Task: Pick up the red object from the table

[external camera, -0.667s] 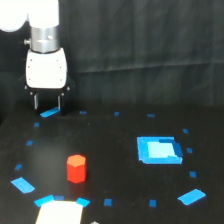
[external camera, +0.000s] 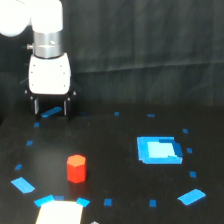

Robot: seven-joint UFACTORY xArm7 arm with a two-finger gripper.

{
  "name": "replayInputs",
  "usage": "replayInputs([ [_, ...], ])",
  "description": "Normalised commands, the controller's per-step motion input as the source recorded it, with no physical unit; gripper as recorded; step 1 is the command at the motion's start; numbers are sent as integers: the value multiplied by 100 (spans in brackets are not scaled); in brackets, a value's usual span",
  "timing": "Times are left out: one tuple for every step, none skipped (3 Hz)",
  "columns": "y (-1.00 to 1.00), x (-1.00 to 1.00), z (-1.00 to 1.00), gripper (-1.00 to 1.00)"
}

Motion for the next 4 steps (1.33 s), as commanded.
replayInputs([
  [-100,30,6,100],
  [-100,82,-100,100],
  [-77,72,-100,88],
  [-100,56,11,100],
])
